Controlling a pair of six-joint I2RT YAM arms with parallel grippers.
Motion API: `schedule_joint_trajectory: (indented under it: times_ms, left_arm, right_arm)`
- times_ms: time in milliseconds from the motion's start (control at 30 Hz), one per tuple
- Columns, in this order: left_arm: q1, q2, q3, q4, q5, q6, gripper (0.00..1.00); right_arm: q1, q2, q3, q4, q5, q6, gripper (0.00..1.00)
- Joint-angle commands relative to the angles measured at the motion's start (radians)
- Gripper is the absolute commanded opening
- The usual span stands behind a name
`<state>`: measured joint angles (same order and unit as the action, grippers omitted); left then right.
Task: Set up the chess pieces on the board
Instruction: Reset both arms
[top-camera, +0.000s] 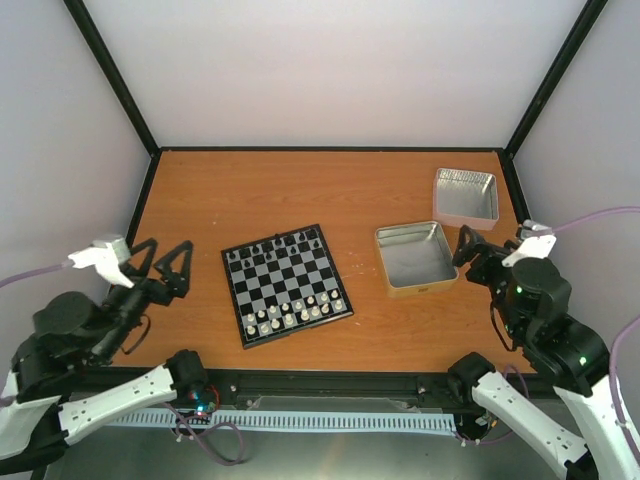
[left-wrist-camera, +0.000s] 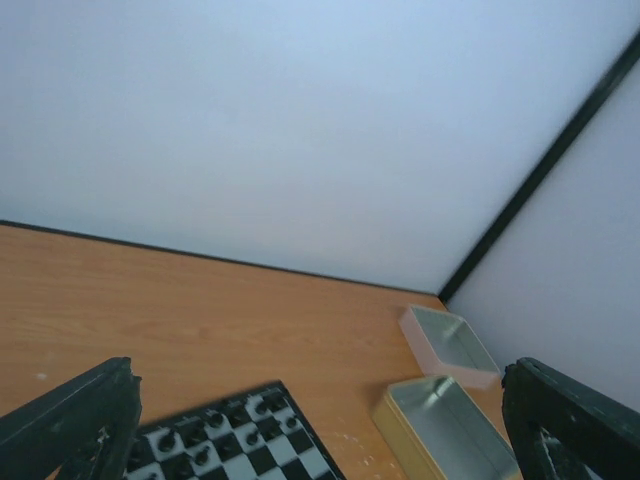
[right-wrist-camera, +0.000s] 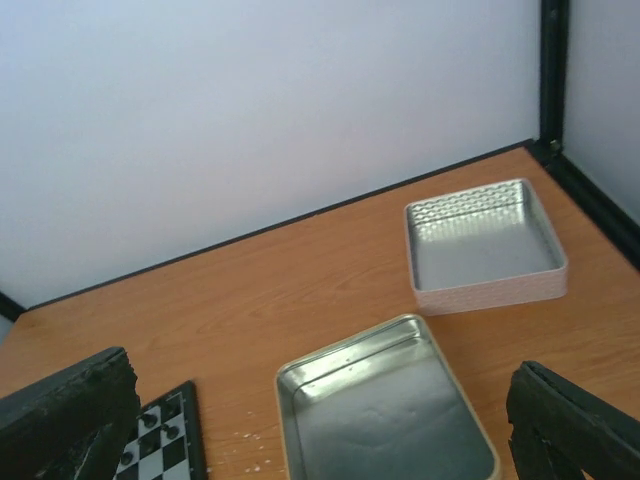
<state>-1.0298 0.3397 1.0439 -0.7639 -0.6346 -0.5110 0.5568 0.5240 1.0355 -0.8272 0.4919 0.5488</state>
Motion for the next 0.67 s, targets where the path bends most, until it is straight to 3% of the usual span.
schedule_joint_trajectory:
  times_ms: [0, 267, 633]
  left_arm:
    - [-0.012, -0.047, 0.095, -0.156, -0.154, 0.048, 1.0]
    - [-0.012, -0.081, 0.157, -0.251, -0.189, 0.061, 1.0]
    - [-0.012, -0.061, 0.141, -0.204, -0.19, 0.094, 1.0]
  right_arm:
    - [-0.002, -0.062, 0.013, -0.105, 0.104, -0.056, 1.0]
    - [-0.001, -0.214, -0.029, -0.022, 0.079, -0.177, 1.0]
    - [-0.001, -0.216, -0.028, -0.012, 0.091, -0.191, 1.0]
